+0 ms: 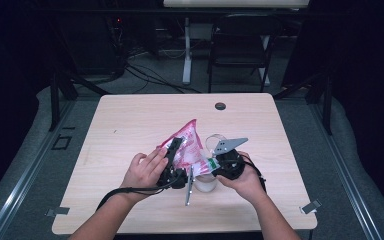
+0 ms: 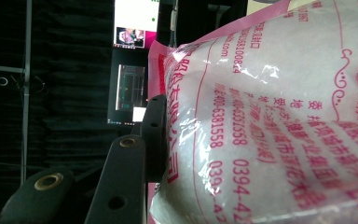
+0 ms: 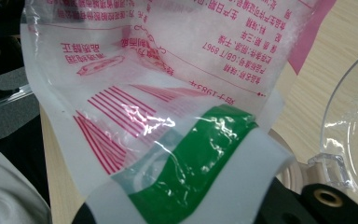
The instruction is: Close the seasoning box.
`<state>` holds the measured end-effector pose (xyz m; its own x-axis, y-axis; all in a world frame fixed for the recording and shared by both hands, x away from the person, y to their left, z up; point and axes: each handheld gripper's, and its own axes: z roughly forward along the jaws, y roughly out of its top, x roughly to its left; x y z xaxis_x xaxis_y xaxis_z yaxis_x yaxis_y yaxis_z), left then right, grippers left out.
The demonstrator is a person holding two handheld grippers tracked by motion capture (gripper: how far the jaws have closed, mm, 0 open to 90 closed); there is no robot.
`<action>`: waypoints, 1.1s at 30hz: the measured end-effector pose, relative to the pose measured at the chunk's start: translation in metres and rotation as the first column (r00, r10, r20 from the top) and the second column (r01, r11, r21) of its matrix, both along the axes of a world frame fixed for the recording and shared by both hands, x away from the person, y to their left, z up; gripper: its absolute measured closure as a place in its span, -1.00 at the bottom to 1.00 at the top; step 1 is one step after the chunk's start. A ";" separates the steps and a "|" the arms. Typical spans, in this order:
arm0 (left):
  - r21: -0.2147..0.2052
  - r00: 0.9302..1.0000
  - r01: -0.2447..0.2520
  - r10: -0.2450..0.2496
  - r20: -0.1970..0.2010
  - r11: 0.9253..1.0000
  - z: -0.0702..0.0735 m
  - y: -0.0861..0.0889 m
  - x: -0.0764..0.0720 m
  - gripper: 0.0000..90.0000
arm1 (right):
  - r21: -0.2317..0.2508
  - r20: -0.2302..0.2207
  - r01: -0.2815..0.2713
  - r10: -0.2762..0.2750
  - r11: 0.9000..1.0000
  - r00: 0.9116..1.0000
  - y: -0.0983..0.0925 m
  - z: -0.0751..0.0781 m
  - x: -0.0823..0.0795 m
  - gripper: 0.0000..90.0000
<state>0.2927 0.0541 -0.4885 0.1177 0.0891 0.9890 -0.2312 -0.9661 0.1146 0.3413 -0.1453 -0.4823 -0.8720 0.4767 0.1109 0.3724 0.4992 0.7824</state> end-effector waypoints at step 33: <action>0.013 1.000 0.011 -0.012 0.026 1.000 0.003 -0.001 -0.001 0.46 | -0.034 0.002 0.001 -0.001 0.999 1.000 -0.001 -0.001 0.000 1.00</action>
